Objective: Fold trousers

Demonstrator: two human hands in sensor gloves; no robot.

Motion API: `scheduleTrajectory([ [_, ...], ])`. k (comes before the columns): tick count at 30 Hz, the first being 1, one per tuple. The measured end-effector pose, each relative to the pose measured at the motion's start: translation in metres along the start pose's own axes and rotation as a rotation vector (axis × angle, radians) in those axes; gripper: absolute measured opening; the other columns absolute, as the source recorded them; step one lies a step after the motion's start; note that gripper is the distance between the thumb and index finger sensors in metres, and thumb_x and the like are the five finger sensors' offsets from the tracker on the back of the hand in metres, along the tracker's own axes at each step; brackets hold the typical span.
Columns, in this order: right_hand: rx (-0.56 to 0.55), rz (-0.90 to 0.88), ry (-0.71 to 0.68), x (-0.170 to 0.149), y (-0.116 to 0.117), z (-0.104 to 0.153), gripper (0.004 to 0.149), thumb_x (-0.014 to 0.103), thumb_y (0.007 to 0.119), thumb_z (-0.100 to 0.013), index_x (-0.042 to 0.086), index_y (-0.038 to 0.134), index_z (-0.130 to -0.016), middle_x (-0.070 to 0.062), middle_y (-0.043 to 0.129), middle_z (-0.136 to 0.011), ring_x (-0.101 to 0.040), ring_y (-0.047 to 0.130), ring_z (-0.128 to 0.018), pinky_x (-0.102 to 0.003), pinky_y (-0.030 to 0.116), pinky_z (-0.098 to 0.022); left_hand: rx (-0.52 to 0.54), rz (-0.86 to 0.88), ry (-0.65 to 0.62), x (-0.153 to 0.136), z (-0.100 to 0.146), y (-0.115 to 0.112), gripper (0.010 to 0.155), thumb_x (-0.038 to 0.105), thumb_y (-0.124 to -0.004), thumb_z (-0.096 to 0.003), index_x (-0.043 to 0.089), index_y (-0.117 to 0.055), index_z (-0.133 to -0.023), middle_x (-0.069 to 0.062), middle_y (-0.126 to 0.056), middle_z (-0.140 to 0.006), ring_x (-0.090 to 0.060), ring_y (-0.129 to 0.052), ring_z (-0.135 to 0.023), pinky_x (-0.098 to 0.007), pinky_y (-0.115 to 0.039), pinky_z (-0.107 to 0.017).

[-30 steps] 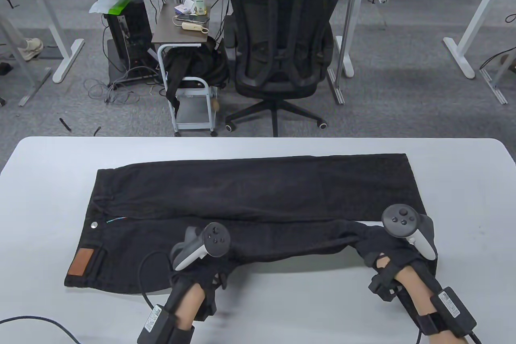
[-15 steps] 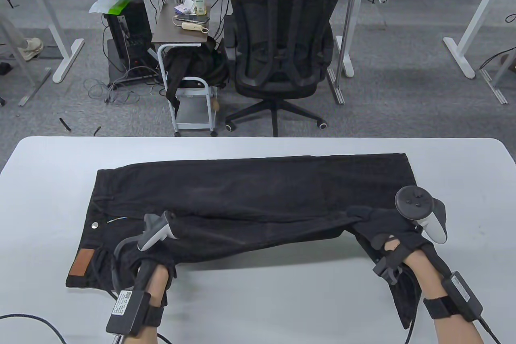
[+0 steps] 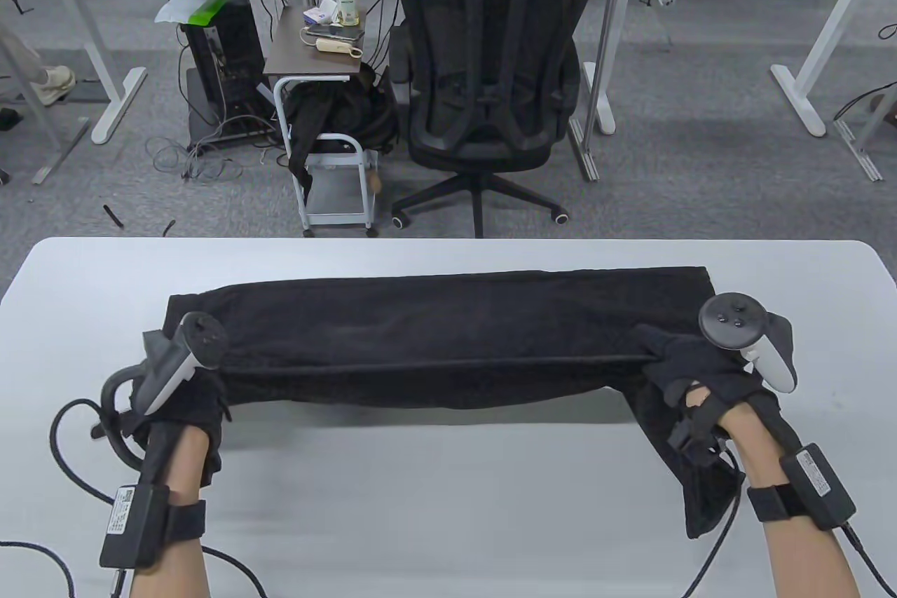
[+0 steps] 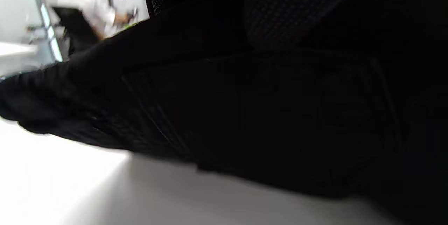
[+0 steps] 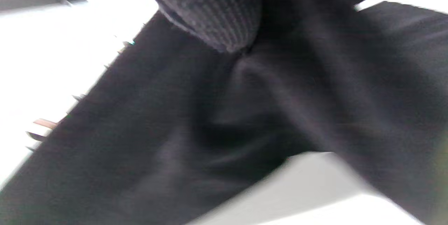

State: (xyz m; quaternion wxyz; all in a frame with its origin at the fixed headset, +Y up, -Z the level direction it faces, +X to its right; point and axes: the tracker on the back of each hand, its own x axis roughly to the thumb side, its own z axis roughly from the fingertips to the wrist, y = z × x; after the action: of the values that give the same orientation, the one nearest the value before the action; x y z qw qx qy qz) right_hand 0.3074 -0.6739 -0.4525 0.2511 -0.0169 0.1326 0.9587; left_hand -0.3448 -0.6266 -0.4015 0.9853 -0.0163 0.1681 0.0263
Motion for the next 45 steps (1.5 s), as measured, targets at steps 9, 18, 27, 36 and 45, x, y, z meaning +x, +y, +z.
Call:
scheduleTrajectory([
  [9,-0.001,-0.644,-0.098,-0.056,-0.033,-0.007,0.043,0.023,0.084,-0.046,0.013,0.086,-0.089,-0.017,0.086,-0.088,-0.046,0.071,-0.093,-0.064,0.053,-0.069,0.302,0.059,-0.088,0.0,-0.002,0.041,0.041,0.037,-0.086,-0.0485,0.023,-0.086,-0.088,-0.002,-0.085,-0.107,-0.033,-0.075,-0.104,-0.056,-0.061,-0.075],
  [18,-0.132,-0.863,-0.075,-0.048,-0.067,-0.013,0.047,0.022,0.08,-0.049,0.009,0.078,-0.094,-0.017,0.092,-0.075,-0.042,0.085,-0.078,-0.062,0.06,-0.065,0.468,0.233,-0.11,0.018,-0.027,0.054,0.041,0.033,-0.085,-0.0495,0.024,-0.084,-0.089,-0.003,-0.081,-0.109,-0.034,-0.072,-0.105,-0.056,-0.06,-0.075],
  [27,-0.289,-0.45,0.185,-0.045,0.003,-0.074,0.051,0.024,0.076,-0.05,0.018,0.07,-0.101,-0.013,0.077,-0.101,-0.043,0.065,-0.1,-0.064,0.05,-0.072,0.248,0.117,-0.102,0.071,-0.078,-0.036,0.045,0.035,-0.081,-0.0503,0.031,-0.078,-0.095,-0.005,-0.082,-0.109,-0.034,-0.074,-0.104,-0.057,-0.06,-0.075],
  [36,-0.088,-0.187,0.315,-0.06,0.083,-0.122,0.053,0.027,0.074,-0.05,0.022,0.065,-0.102,-0.009,0.062,-0.109,-0.037,0.048,-0.106,-0.064,0.039,-0.075,-0.078,-0.011,-0.051,0.089,-0.104,-0.13,0.051,0.038,-0.075,-0.051,0.033,-0.067,-0.101,-0.003,-0.073,-0.114,-0.031,-0.065,-0.109,-0.056,-0.054,-0.078],
  [45,-0.068,-0.083,0.266,-0.063,0.089,-0.102,0.051,0.027,0.076,-0.048,0.019,0.071,-0.098,-0.011,0.069,-0.103,-0.037,0.059,-0.101,-0.063,0.046,-0.073,-0.189,-0.036,0.006,0.078,-0.095,-0.137,0.05,0.037,-0.075,-0.0507,0.03,-0.068,-0.1,-0.005,-0.081,-0.108,-0.032,-0.074,-0.104,-0.055,-0.057,-0.076],
])
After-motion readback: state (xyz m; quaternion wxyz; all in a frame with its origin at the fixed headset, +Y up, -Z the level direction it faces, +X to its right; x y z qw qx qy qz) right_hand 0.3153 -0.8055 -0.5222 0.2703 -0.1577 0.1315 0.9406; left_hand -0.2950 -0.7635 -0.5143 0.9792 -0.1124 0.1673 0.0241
